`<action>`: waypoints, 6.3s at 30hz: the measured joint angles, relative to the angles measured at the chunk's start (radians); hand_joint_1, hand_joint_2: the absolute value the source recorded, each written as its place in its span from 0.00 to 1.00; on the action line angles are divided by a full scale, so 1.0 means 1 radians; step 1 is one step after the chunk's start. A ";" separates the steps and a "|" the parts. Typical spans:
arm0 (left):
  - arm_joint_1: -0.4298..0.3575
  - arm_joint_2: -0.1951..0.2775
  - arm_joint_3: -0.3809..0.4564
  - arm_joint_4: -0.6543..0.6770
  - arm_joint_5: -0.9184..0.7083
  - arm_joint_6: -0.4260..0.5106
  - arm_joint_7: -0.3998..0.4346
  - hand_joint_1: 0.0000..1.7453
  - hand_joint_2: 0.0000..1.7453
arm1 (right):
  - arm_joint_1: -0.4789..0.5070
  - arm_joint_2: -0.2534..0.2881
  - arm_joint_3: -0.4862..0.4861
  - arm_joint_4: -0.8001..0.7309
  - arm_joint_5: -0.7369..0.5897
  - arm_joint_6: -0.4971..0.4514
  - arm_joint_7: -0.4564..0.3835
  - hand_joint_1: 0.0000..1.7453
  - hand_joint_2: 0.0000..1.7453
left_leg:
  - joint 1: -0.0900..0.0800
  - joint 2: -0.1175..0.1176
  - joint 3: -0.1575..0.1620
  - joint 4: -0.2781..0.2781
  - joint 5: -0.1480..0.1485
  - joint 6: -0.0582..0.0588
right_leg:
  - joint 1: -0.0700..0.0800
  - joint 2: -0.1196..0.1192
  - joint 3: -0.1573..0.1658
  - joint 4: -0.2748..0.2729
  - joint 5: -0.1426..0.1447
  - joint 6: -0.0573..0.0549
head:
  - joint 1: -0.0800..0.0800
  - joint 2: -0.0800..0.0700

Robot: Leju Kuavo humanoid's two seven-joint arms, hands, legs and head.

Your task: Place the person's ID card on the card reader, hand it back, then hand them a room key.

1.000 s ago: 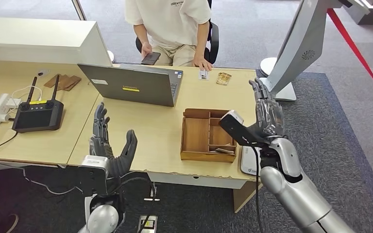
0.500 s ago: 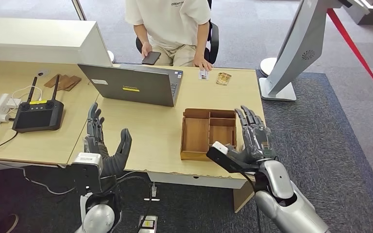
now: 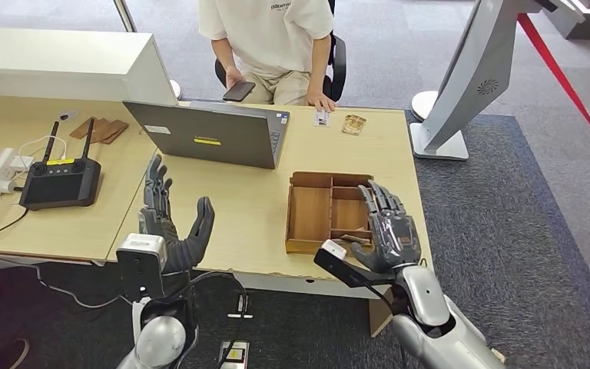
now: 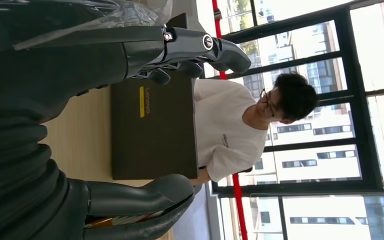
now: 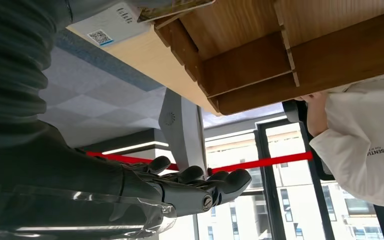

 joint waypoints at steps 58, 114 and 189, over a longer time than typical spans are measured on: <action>-0.015 0.000 -0.053 0.068 0.012 0.000 -0.008 0.00 1.00 | -0.045 0.086 0.000 0.289 -0.049 -0.026 -0.040 0.00 1.00 | 0.000 0.000 0.000 0.000 0.000 0.000 | 0.000 0.000 0.000 0.000 0.000 0.000 | 0.000 0.000; -0.056 -0.001 -0.086 0.126 0.052 0.000 -0.021 0.00 1.00 | -0.049 0.089 -0.015 0.291 -0.052 -0.030 -0.052 1.00 1.00 | 0.000 0.000 0.000 0.000 0.000 0.000 | 0.000 0.000 0.000 0.000 0.000 0.000 | 0.000 0.000; -0.260 -0.043 -0.317 0.372 0.330 0.000 -0.186 0.00 1.00 | -0.586 0.136 0.004 0.585 0.040 -0.069 0.084 0.00 1.00 | 0.000 0.000 -0.007 0.003 0.001 0.000 | 0.000 0.000 -0.006 0.002 0.002 0.002 | 0.000 0.000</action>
